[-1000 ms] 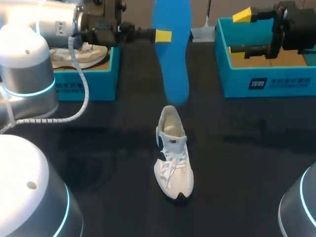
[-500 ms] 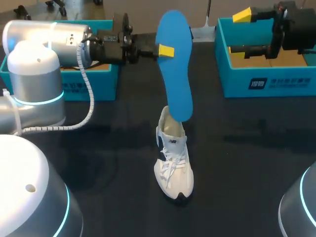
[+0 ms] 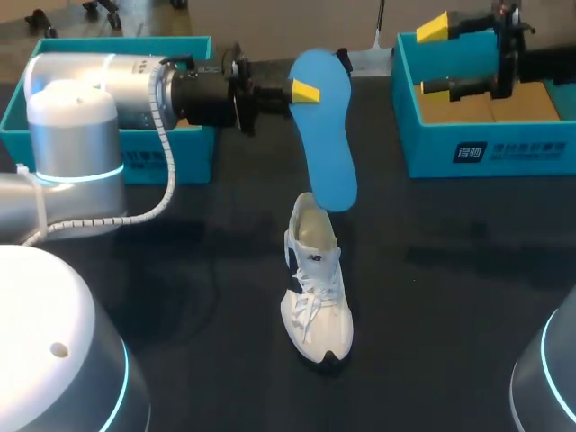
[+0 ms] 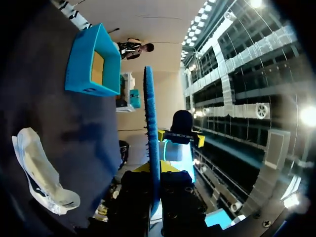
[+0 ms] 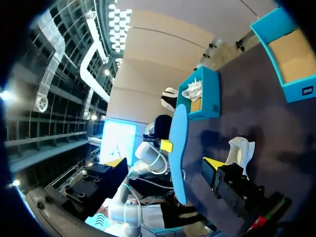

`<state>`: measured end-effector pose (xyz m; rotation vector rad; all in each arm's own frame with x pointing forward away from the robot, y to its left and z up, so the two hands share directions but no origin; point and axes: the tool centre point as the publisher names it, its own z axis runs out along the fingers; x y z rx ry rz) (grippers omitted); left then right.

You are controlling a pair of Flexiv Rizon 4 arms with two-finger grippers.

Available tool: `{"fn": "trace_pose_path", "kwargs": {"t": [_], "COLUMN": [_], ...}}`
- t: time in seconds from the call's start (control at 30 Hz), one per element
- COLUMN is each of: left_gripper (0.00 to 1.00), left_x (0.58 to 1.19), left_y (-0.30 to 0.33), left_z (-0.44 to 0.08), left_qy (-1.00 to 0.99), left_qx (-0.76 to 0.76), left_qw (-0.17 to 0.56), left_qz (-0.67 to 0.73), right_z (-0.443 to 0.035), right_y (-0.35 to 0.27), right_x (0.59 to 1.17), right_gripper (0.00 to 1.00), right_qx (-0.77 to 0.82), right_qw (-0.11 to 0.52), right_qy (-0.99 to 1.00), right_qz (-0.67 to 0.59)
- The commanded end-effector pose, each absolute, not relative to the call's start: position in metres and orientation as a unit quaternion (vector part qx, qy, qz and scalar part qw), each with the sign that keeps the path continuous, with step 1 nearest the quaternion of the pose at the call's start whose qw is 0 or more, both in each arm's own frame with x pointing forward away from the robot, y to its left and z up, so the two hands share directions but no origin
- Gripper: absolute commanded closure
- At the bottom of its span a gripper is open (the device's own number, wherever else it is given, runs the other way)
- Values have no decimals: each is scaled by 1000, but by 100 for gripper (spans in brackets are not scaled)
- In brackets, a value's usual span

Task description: Take the shoe out of the shoebox, open the shoe tongue, remove and reinsert the insole, then place the shoe into the shoebox

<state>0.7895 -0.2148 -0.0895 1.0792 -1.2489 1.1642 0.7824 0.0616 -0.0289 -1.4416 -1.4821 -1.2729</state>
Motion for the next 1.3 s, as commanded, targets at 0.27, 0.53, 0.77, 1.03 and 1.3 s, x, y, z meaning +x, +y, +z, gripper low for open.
{"fn": "trace_pose_path", "kwargs": {"t": [0.27,0.53,0.77,1.03,1.3], "left_gripper": [100,100,100,100,100], "left_x": [798,803,811,817,820], "left_y": [-216,-215,-214,-215,-221], "left_z": [-93,-89,-86,-88,-89], "left_qy": [-401,-443,-450,-485,-503], "left_qx": [504,476,471,465,456], "left_qw": [663,630,624,592,570], "left_qz": [383,425,432,446,464], "right_z": [3,8,13,18,12], "right_y": [87,99,107,120,136], "right_x": [769,767,765,765,768], "right_gripper": [0,0,0,0,0], "right_qx": [-618,-629,-636,-652,-668], "right_qw": [244,216,193,138,92], "right_qy": [-638,-655,-669,-688,-697], "right_qz": [-390,-358,-332,-286,-242]}}
